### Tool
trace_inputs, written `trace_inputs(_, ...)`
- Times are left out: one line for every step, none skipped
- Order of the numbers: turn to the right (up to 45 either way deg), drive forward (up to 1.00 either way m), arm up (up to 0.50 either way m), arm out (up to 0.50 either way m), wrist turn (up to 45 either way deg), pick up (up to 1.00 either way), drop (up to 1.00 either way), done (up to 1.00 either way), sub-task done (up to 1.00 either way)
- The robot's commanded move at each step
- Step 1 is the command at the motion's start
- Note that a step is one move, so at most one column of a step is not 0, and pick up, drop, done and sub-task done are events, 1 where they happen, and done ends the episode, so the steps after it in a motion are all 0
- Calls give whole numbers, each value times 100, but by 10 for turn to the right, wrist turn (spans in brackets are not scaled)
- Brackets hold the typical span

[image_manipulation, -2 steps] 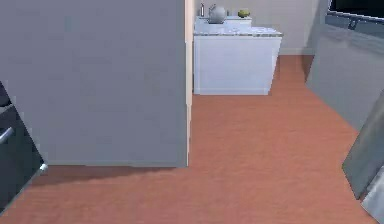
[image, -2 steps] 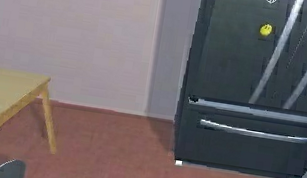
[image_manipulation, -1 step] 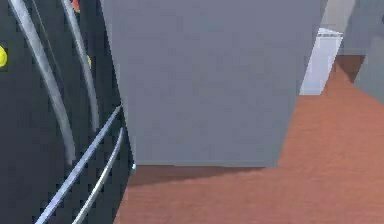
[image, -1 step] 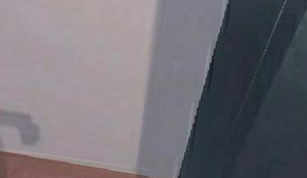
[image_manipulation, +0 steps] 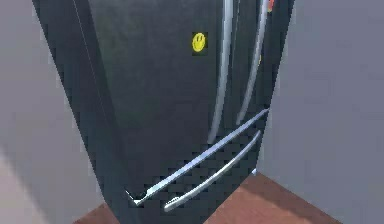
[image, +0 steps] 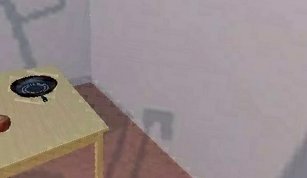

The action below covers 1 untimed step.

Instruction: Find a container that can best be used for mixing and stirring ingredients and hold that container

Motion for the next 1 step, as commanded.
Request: trace_inputs(-120, 0, 0, 0, 0, 0, 0, 0, 0)
